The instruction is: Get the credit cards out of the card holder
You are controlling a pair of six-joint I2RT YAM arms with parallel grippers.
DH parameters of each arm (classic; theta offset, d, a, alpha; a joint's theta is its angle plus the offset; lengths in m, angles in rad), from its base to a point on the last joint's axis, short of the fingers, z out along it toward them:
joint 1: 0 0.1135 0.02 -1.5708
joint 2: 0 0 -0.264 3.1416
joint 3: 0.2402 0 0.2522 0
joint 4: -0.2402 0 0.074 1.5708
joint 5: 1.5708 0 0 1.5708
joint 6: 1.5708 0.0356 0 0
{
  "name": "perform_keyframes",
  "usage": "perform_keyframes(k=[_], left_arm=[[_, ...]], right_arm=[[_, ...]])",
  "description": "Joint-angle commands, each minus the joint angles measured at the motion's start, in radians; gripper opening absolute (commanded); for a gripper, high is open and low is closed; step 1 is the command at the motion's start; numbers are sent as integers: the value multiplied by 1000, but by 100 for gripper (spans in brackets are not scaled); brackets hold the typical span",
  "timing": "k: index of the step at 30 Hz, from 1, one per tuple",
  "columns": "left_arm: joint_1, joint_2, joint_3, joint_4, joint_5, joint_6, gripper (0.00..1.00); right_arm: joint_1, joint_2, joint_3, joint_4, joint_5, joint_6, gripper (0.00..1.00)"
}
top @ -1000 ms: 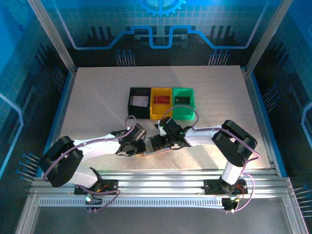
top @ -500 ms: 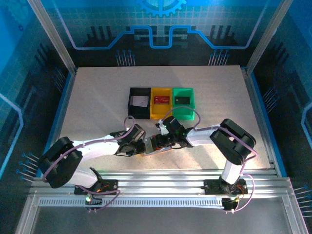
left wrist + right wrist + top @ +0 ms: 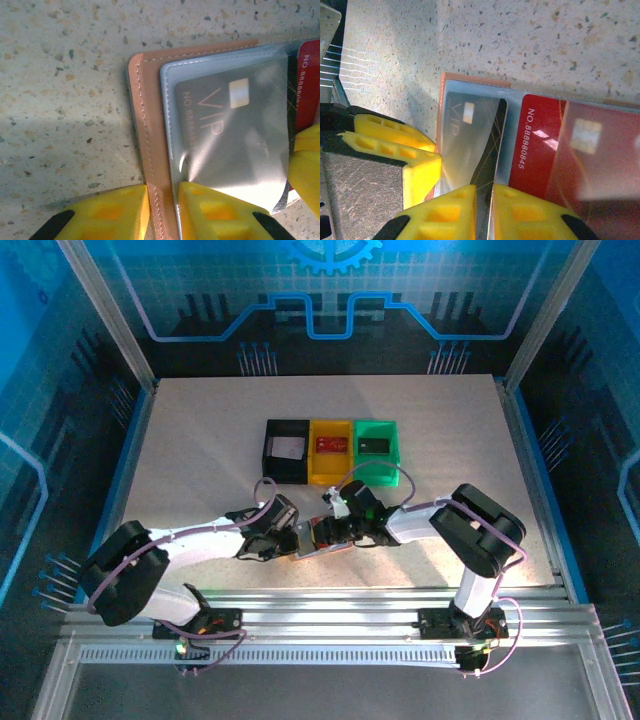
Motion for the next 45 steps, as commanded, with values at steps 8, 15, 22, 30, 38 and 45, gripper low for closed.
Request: perform_keyframes(k=[8,15,22,30,38,45], left_arm=[[-21,137,-78,258,120,-19,23],[-20,137,-77,259,122,-19,23],[-20,137,-77,262,122,-18,23],[-21,84,-77,215,96,-13,27],[-21,-12,-68,140,63,-3,38],[-19,-68,-56,75,38,7,40]], right_arm=[[30,-20,-44,57,-133,-10,13],[36,-17,-47,90,-157,-4,7],[41,-14,-47,99,-164,0,0],[23,-60,-70,40,-84,-8,0],[-14,-94,-83,16,-76,-8,0],[-40,-150,-95,-31,-65,-20,0]])
